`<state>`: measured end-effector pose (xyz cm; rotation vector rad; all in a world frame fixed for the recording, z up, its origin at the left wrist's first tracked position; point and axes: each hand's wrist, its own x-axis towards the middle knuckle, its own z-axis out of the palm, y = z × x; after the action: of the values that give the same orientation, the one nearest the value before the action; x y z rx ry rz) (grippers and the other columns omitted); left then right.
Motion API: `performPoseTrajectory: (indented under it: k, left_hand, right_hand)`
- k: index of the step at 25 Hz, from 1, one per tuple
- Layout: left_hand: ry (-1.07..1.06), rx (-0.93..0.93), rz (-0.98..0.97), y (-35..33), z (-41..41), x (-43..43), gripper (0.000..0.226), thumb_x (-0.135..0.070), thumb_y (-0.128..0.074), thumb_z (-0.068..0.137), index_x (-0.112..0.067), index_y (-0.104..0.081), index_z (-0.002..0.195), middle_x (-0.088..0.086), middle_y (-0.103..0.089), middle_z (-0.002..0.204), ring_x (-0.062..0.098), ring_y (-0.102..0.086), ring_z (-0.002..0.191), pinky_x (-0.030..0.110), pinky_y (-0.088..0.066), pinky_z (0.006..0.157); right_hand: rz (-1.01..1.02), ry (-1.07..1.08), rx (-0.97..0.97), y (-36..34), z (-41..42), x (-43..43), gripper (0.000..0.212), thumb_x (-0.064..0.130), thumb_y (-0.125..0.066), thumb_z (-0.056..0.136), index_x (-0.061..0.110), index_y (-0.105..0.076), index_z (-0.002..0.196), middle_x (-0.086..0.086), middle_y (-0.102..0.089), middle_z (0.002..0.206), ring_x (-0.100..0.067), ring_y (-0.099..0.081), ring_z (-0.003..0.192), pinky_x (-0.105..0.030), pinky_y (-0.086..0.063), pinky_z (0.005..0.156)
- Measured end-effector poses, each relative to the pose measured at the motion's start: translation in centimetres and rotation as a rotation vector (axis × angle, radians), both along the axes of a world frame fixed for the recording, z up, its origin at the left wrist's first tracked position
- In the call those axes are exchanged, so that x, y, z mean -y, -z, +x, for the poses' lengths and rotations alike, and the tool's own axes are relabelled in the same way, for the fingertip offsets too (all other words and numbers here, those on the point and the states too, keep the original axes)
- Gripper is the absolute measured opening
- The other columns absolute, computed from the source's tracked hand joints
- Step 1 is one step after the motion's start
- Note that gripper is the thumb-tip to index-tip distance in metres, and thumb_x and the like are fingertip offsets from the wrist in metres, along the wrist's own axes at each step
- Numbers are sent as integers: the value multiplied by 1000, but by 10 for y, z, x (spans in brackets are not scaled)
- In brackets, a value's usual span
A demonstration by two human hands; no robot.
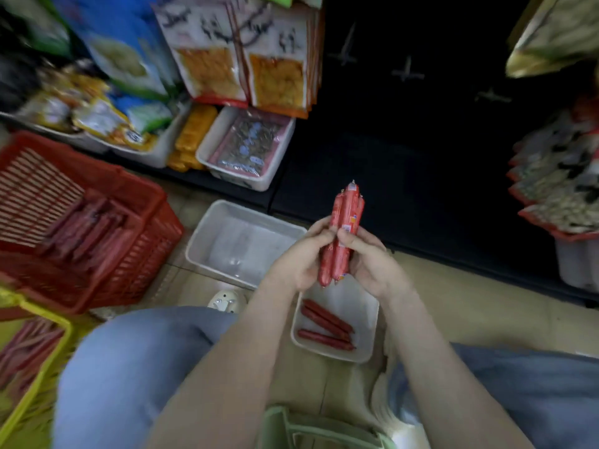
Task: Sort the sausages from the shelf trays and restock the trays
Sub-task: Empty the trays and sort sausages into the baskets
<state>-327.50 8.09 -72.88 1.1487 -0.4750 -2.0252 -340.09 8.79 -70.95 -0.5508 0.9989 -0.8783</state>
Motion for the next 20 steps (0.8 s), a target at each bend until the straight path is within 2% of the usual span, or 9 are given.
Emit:
performPoseTrajectory:
  k: [2,5,9,11,15,17,20]
  left_hand:
    - [-26,2,-70,-41,8,-12,26,-25,-51,97,-20,-55,122,9,-67,109,20,-67,89,46,-55,83]
    - [-95,-2,-170,-95,22,-34,30,-17,-53,96,-11,-50,125,13,-66,113,21,-69,79,37,-58,61]
    - [-74,-2,-295,-143,54,-71,37,-16,-51,96,-12,-49,133,14,-62,107,23,-64,83,34,-57,59]
    - [-95,26,-315,-158,76,-85,39,-14,-54,95,-14,-49,133,14,-63,103,24,-65,82,37,-57,64]
    - [-216,100,-305,-174,130,-102,37,-6,-56,92,-15,-51,128,20,-65,110,33,-66,87,46,-57,75]
    - [-313,95,-263,-175,167,-111,37,-6,-58,91,-11,-50,127,23,-64,112,36,-68,89,47,-57,72]
    - [-517,130,-177,-170,229,-135,12,-7,-56,93,-11,-53,104,18,-67,95,26,-70,73,38,-59,64]
  right_hand:
    - [-67,-19,-10,-37,8,-8,34,16,-57,87,3,-56,118,-14,-66,97,-25,-66,84,-40,-55,73]
    - [-159,-53,-97,-83,22,-22,14,13,-55,92,8,-59,105,-14,-64,85,-28,-60,74,-38,-48,65]
    - [-273,-113,-22,-130,45,-47,18,8,-51,93,11,-61,108,-9,-67,84,-21,-65,70,-36,-55,64]
    - [-316,-171,21,-148,59,-56,21,7,-49,94,9,-60,111,-6,-68,84,-18,-66,70,-33,-55,62]
    - [-360,-277,-67,-170,107,-58,16,9,-49,96,8,-53,112,-8,-66,91,-20,-66,77,-33,-56,64]
    - [-382,-356,-169,-174,149,-53,7,9,-49,97,9,-54,102,-6,-62,80,-17,-60,63,-28,-53,53]
    - [-455,-523,-345,-162,231,-42,6,6,-45,97,11,-50,97,-5,-51,69,-9,-44,45,-20,-35,37]
